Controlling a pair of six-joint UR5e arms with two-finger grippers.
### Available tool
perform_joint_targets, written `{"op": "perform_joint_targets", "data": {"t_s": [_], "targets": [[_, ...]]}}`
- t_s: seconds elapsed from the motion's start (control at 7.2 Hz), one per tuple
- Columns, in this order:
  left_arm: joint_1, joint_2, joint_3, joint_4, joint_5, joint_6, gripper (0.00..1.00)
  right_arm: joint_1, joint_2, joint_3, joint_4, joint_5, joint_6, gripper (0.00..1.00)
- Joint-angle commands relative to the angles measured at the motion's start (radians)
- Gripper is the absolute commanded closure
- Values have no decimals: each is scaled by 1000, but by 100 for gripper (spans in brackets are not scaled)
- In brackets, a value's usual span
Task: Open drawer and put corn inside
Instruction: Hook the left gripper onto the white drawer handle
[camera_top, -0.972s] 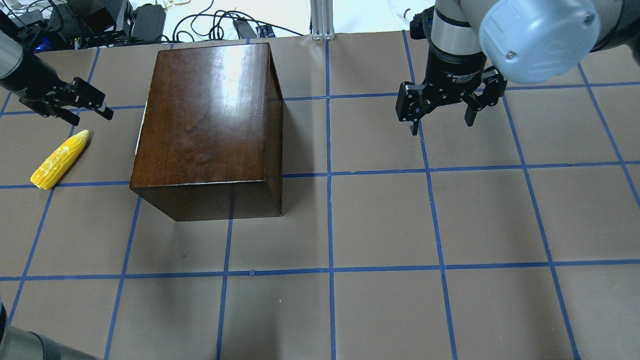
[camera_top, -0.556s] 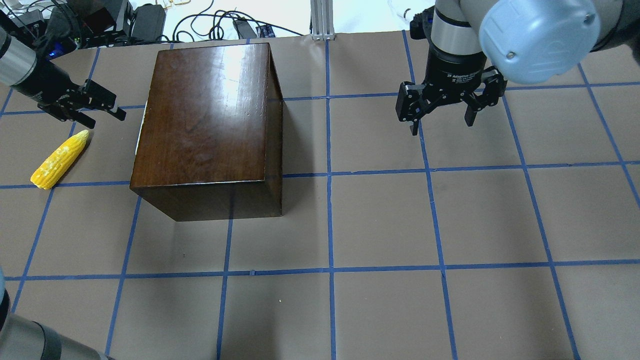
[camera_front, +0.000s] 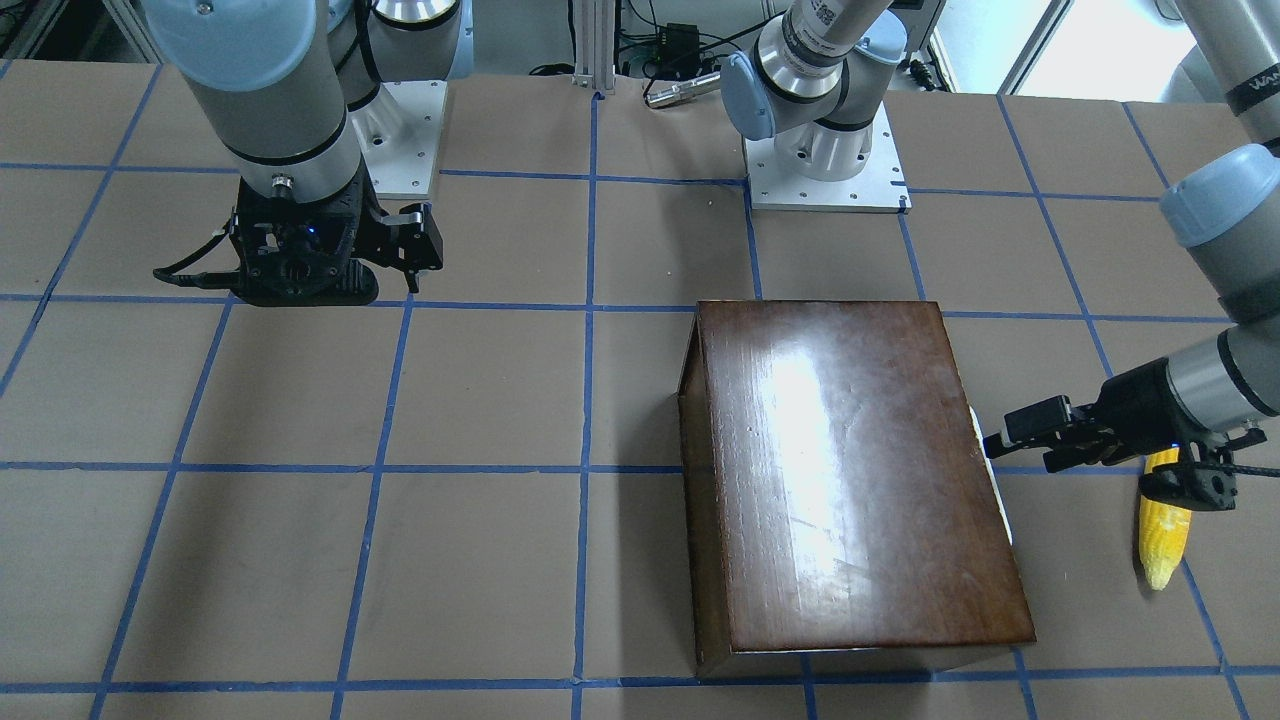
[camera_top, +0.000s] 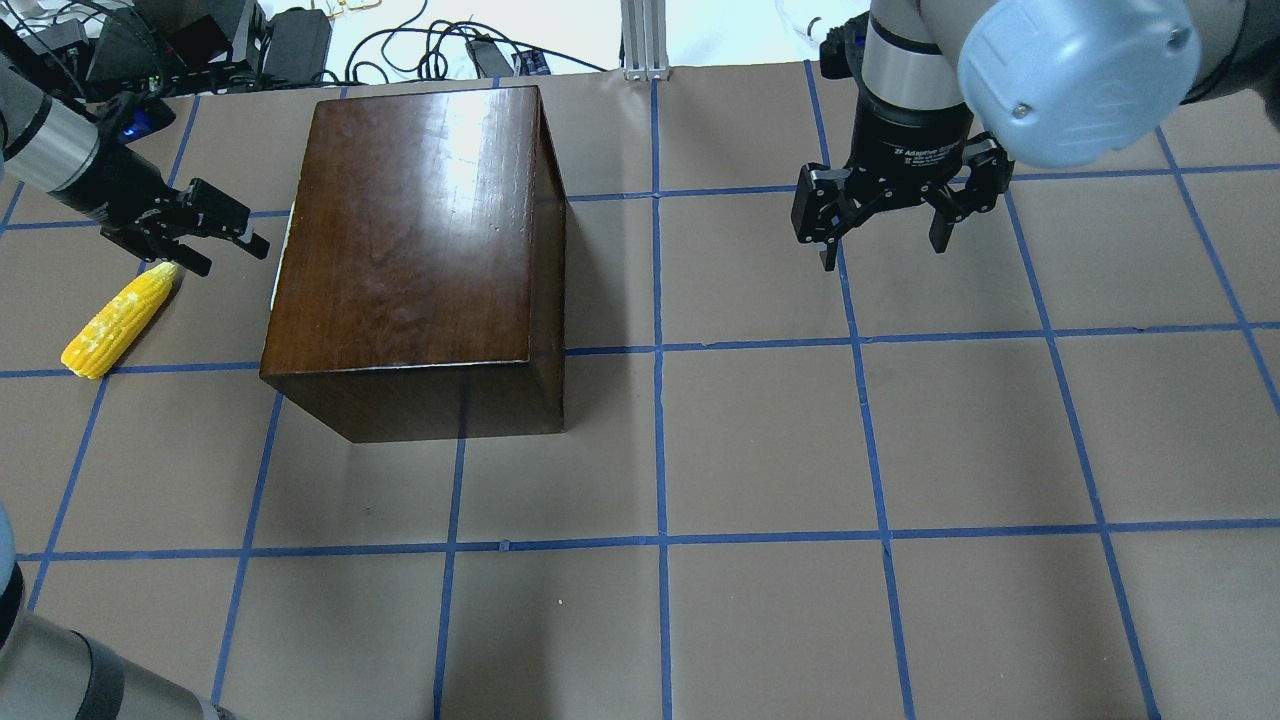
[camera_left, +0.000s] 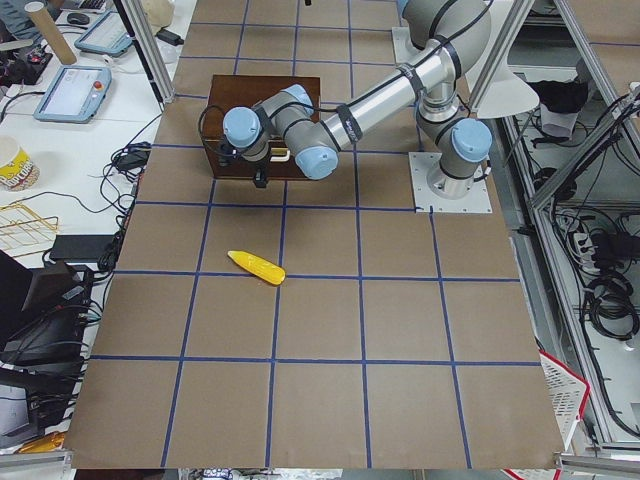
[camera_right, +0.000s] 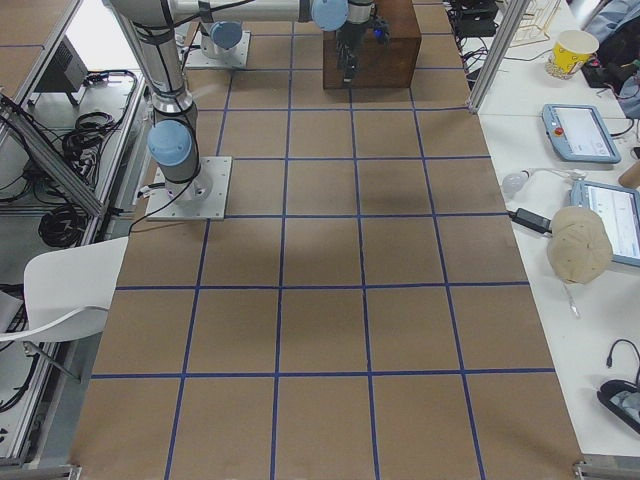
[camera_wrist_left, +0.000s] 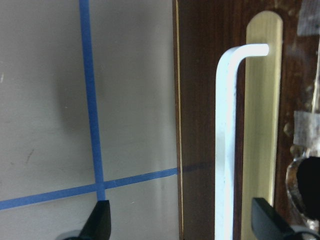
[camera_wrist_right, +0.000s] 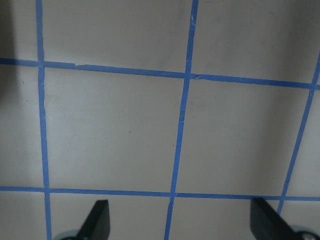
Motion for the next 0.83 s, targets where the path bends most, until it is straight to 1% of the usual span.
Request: {"op": "perform_joint_targets", "data": {"t_s": [0.0, 0.14, 0.69], "targets": [[0, -16, -1, 0, -12, 0, 0, 0, 0, 0, 0, 0, 0, 0], [0, -19, -2, 0, -30, 0, 0, 0, 0, 0, 0, 0, 0, 0], [0, -48, -2, 0, -32, 1, 0, 0, 0, 0, 0, 0, 0, 0]]}}
